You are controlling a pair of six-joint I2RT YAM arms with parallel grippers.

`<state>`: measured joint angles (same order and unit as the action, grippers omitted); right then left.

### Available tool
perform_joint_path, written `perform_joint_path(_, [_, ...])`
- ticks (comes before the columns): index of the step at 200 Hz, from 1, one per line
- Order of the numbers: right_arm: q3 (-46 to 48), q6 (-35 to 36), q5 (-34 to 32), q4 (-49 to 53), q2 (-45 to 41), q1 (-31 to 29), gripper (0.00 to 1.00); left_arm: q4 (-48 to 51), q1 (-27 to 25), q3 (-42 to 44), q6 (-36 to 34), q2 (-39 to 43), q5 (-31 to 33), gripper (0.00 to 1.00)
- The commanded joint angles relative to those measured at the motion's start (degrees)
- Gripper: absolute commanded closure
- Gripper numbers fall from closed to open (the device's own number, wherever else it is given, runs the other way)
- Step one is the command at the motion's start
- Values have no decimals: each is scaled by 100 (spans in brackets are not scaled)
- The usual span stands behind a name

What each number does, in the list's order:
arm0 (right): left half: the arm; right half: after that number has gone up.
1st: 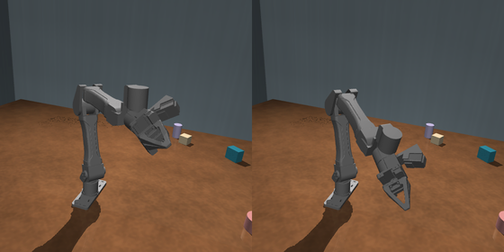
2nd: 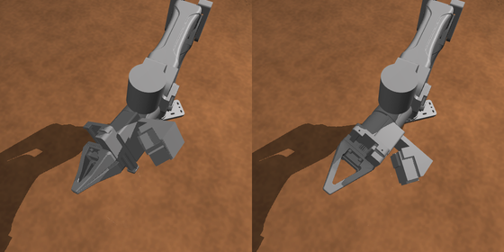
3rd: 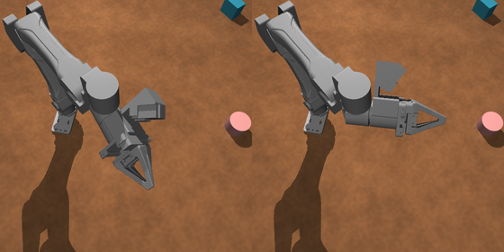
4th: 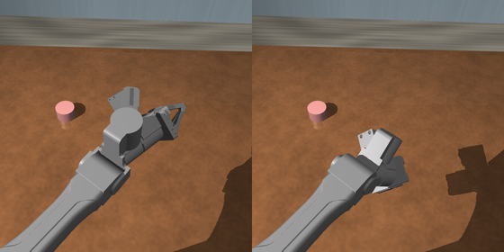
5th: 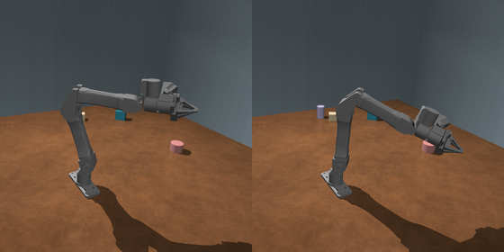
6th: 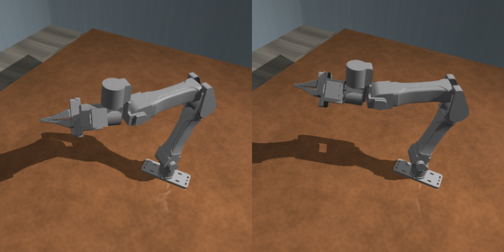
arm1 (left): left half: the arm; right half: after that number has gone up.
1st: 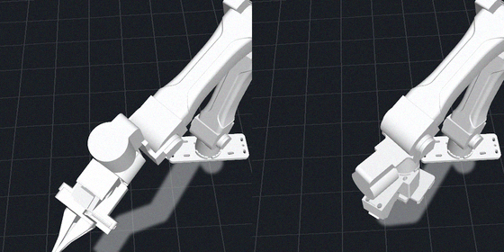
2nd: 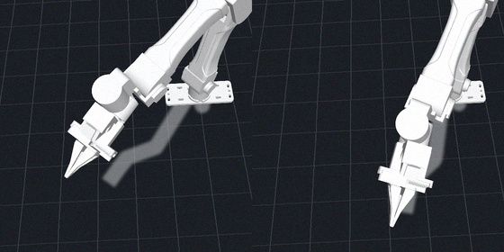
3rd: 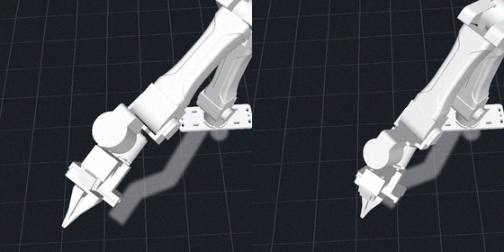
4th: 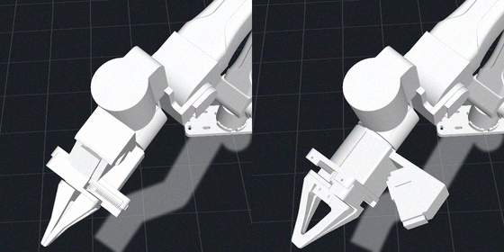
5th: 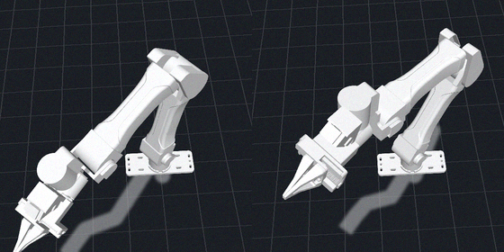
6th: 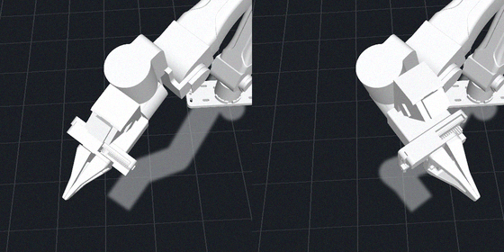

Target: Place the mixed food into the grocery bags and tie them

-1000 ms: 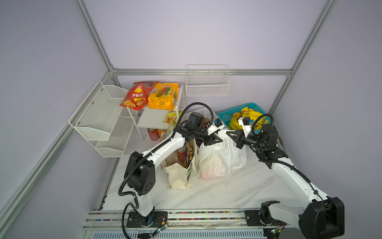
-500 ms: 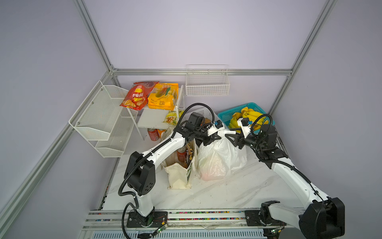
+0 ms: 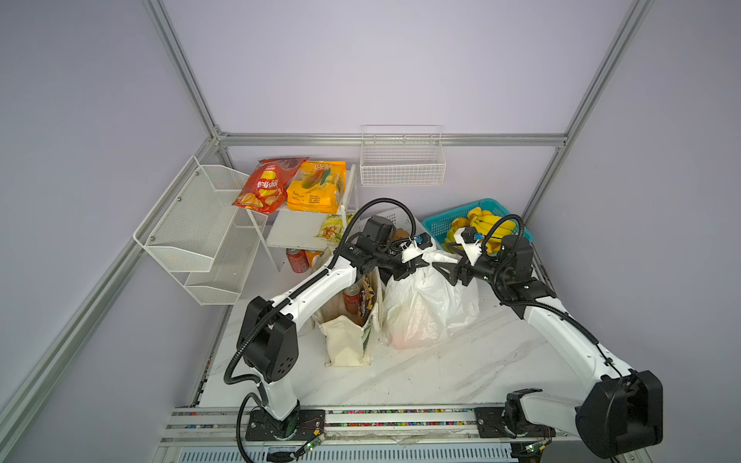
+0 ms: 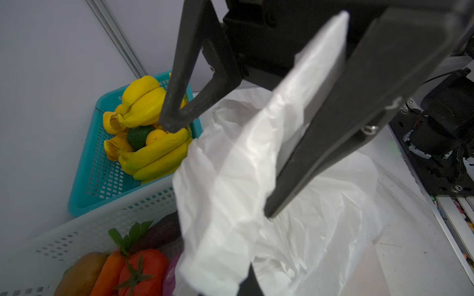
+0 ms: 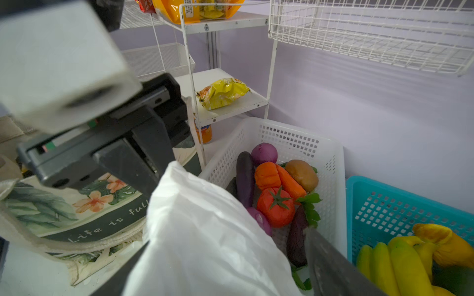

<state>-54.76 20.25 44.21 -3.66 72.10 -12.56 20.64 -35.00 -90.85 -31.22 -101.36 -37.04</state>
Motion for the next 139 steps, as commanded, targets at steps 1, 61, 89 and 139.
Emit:
perform_joint_path(1, [-225, 614, 396, 330, 188, -30, 16, -250, -24, 256, -250, 319, -92, 100])
perform_joint_path(61, [-331, 673, 604, 316, 330, -29, 30, -124, -22, 243, -401, 312, -120, 100])
perform_joint_path(89, [-442, 700, 606, 433, 501, -28, 45, -109, -24, 243, -411, 310, -136, 100])
perform_joint_path(139, [-284, 176, 632, 147, 386, -36, 85, 5, -33, 278, -273, 331, 82, 90])
